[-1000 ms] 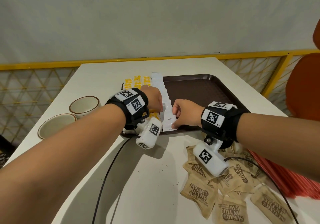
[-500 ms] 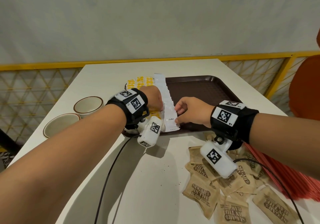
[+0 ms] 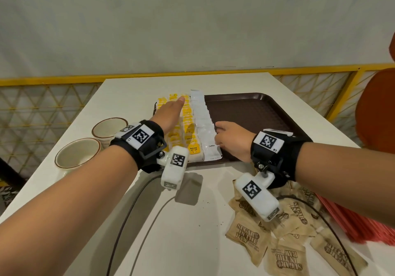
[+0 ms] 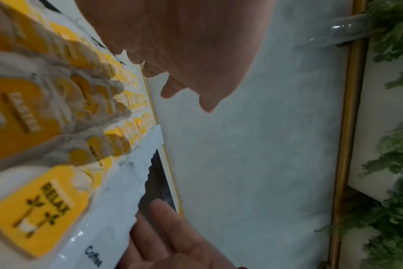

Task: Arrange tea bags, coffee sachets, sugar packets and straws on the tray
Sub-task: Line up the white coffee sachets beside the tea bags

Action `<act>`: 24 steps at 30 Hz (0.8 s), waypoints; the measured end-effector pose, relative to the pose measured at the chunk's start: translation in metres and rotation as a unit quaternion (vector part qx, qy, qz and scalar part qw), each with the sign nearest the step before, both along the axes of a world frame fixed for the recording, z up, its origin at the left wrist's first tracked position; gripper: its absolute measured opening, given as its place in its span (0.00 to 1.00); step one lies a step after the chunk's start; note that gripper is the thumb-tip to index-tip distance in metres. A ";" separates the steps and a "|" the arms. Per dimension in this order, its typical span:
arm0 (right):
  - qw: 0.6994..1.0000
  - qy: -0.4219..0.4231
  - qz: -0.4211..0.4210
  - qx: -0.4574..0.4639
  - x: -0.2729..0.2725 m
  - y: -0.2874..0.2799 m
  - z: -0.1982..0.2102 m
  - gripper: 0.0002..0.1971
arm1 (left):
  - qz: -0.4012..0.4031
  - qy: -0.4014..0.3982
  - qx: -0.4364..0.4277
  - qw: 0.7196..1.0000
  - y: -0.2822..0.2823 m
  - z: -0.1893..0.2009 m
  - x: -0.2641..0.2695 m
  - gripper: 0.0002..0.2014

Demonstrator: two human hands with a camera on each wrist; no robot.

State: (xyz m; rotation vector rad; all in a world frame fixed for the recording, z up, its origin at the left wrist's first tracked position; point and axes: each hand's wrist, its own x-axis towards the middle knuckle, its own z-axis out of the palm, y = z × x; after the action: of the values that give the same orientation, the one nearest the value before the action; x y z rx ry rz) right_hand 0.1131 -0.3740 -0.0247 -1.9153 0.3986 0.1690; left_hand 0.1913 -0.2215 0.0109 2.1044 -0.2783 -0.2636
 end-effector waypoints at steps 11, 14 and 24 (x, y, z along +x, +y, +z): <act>0.998 -0.004 -0.053 -0.023 0.012 0.010 0.017 0.25 | 0.028 0.055 0.008 0.998 0.007 -0.001 0.000 0.32; 0.998 -0.004 -0.041 -0.045 0.012 0.014 0.019 0.22 | 0.030 0.070 0.005 0.997 0.010 -0.002 -0.001 0.33; 0.999 0.035 0.029 0.008 -0.007 -0.009 0.005 0.24 | -0.002 0.036 -0.018 0.999 0.006 -0.008 -0.004 0.29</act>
State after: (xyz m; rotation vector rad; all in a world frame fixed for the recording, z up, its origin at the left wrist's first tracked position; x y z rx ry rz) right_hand 0.1066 -0.3831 -0.0192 -1.9101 0.3875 0.2763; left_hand 0.1872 -0.2153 0.0030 2.0536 -0.2420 -0.3336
